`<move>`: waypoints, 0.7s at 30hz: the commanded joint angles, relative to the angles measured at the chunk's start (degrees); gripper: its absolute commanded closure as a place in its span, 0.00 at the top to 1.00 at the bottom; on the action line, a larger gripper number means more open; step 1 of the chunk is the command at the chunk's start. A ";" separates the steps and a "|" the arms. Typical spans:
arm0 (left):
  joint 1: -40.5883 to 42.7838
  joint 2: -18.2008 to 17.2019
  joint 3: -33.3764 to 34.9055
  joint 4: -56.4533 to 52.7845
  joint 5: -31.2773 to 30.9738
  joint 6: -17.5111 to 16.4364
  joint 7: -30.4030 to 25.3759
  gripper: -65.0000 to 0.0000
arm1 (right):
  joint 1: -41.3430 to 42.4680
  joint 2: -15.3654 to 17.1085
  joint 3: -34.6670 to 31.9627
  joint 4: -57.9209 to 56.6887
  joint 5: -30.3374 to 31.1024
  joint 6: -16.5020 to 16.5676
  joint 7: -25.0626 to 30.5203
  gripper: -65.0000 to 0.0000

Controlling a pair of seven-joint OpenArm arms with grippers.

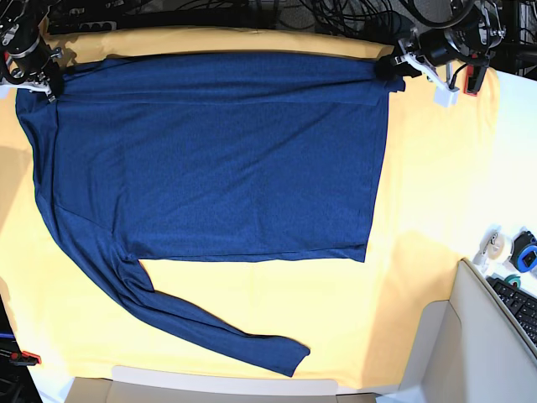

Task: Fold the T-shirt properly
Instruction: 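Lower the collar edge onto the table and open both grippers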

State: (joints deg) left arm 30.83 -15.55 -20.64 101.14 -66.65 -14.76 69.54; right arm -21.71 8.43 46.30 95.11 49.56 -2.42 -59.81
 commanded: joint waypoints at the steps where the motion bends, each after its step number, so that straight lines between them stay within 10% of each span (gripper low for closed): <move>1: 0.34 -0.67 -0.67 0.88 -0.47 0.04 -0.66 0.00 | -0.66 -0.47 -0.63 -0.82 -4.24 -1.41 -3.79 0.00; 21: -0.02 -0.76 -0.59 0.88 -0.38 0.04 -0.66 0.00 | -2.77 -1.79 -0.46 -8.39 -4.77 -1.41 -4.14 0.00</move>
State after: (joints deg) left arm 30.76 -15.57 -20.64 101.14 -66.63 -14.74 69.34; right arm -23.00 8.10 47.07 90.11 53.87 0.73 -56.49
